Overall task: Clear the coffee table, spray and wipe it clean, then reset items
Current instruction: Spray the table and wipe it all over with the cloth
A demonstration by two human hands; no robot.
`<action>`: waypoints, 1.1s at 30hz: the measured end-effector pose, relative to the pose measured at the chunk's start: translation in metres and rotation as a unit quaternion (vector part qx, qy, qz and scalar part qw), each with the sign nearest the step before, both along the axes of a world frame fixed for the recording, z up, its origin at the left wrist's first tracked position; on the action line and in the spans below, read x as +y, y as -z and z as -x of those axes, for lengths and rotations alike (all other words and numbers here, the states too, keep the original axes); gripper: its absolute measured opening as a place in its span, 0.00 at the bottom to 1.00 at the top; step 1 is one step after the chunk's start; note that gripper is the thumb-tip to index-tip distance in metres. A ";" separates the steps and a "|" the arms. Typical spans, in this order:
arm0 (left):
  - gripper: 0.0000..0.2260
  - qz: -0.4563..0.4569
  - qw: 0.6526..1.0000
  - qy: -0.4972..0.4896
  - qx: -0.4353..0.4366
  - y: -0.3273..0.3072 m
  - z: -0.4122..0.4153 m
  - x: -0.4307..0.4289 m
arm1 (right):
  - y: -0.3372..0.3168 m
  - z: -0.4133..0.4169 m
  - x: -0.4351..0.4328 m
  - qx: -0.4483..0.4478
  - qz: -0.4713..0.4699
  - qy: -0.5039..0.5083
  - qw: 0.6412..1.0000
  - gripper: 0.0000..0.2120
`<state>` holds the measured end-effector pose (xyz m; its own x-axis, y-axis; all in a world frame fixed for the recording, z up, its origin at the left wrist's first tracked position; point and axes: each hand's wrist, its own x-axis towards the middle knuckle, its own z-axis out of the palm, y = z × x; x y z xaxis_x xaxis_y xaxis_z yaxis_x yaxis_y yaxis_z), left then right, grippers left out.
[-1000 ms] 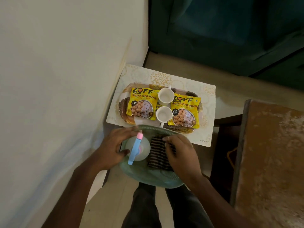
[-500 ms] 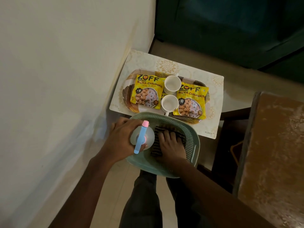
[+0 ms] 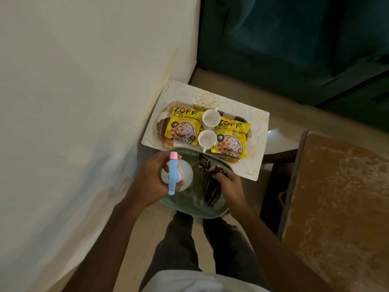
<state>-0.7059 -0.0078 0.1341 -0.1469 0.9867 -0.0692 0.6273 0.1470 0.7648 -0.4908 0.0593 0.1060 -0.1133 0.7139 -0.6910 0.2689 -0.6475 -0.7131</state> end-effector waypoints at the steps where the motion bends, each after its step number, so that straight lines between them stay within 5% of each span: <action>1: 0.20 0.003 1.000 -0.013 0.008 -0.009 -0.003 0.001 | -0.016 -0.003 0.002 0.054 0.041 0.066 0.996 0.11; 6: 0.21 0.009 0.997 -0.075 -0.017 -0.063 -0.026 0.009 | -0.076 -0.022 0.011 0.300 0.211 0.260 0.893 0.16; 9: 0.23 -0.004 0.994 -0.107 -0.034 -0.092 -0.043 0.012 | -0.094 -0.037 0.013 0.387 0.238 0.263 0.851 0.16; 14: 0.29 -0.032 0.987 -0.152 -0.027 -0.123 -0.069 0.009 | -0.117 -0.055 0.015 0.488 0.239 0.211 0.813 0.32; 18: 0.30 -0.055 0.985 -0.166 -0.014 -0.139 -0.086 0.002 | -0.137 -0.068 0.017 0.470 0.225 0.187 0.833 0.37; 21: 0.29 -0.069 0.984 -0.163 0.007 -0.147 -0.099 -0.008 | -0.148 -0.079 0.014 0.457 0.235 0.182 0.838 0.23; 24: 0.28 -0.086 0.983 -0.160 0.007 -0.154 -0.113 -0.020 | -0.157 -0.090 0.002 0.382 0.209 0.177 0.883 0.12; 29: 0.28 -0.106 0.983 -0.144 -0.044 -0.160 -0.141 -0.046 | -0.147 -0.120 -0.035 0.165 -0.030 0.136 0.976 0.11; 33: 0.26 -0.119 0.986 -0.105 -0.059 -0.158 -0.169 -0.065 | -0.148 -0.154 -0.075 0.046 -0.220 0.029 0.974 0.11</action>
